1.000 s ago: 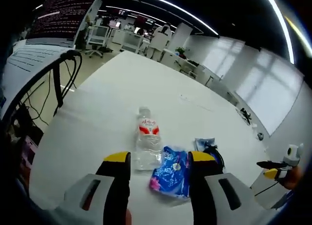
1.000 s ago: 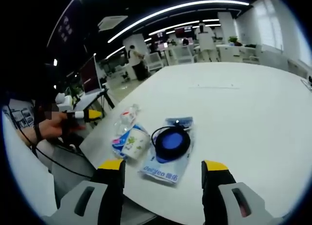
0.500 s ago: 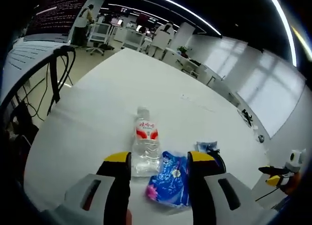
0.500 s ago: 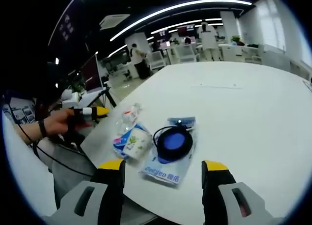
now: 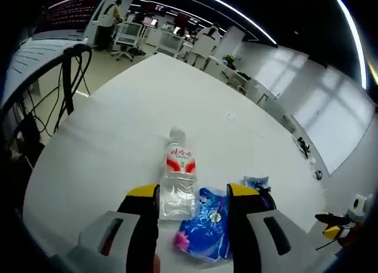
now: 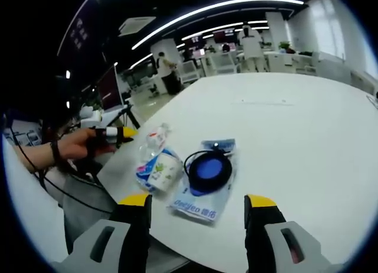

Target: Arrange the tabletop items into an orderly group along one side of the table until the central work area is clear of visible clutter.

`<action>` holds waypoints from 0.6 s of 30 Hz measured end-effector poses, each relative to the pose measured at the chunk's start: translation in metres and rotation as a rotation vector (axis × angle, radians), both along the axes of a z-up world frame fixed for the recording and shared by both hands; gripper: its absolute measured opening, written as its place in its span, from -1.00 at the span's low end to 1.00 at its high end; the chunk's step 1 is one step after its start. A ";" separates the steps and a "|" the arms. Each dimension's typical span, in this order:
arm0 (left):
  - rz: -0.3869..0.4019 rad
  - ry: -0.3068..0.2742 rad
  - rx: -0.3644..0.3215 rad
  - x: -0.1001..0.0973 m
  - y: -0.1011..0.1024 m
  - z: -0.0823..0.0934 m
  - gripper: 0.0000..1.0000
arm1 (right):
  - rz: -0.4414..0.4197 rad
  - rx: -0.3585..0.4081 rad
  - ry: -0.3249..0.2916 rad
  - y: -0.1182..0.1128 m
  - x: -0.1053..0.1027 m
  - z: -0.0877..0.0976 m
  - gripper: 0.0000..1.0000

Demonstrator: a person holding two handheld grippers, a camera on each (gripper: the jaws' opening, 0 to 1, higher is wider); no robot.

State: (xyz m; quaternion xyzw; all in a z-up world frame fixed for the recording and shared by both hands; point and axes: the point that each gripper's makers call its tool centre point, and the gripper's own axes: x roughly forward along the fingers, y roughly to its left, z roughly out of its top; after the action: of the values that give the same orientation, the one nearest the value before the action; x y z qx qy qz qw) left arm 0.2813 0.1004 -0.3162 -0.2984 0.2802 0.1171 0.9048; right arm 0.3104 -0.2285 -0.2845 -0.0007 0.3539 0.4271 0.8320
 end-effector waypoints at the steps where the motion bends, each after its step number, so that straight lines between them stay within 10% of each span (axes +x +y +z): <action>1: 0.002 0.001 0.000 0.002 0.001 -0.001 -0.10 | 0.000 0.000 0.001 0.000 0.000 0.000 0.28; 18: 0.046 0.070 0.020 0.022 0.011 -0.019 -0.15 | -0.008 -0.003 0.014 -0.002 -0.002 -0.003 0.28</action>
State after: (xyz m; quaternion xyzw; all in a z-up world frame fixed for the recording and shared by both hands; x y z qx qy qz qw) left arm 0.3031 0.1114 -0.3355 -0.2914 0.3034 0.1508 0.8946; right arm 0.3088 -0.2307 -0.2878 0.0025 0.3601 0.4234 0.8313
